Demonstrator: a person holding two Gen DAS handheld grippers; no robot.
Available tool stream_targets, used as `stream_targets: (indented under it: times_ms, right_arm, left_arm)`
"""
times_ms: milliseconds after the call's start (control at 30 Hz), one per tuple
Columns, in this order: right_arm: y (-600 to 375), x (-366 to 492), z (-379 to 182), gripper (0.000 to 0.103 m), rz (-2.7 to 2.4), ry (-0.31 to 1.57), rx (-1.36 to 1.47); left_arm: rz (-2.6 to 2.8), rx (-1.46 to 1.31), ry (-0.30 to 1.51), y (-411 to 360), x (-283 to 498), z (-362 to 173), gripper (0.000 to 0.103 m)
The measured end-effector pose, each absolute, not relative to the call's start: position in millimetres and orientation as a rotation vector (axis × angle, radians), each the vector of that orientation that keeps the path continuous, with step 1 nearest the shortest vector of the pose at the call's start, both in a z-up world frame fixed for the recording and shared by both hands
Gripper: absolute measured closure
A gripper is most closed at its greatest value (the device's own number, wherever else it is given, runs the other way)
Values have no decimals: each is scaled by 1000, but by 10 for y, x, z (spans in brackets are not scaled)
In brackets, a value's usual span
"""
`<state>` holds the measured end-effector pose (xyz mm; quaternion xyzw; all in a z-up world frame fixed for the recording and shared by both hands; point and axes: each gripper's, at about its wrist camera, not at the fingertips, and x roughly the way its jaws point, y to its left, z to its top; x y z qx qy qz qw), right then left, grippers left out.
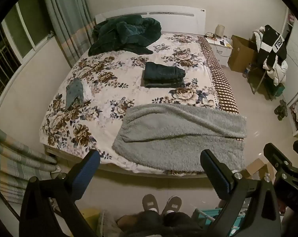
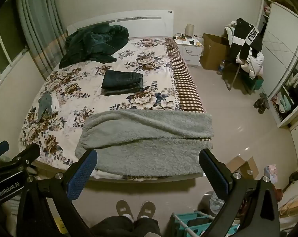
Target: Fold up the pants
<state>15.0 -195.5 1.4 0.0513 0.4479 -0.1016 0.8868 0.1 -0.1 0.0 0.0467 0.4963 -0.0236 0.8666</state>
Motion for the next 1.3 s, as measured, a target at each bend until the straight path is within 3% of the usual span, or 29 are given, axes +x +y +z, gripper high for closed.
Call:
stream_targets:
  times_ms: [1300]
  right_arm:
    - [-1896, 131, 65, 0, -205, 932, 112]
  left_arm:
    - [-50, 90, 1026, -3, 10, 0, 0]
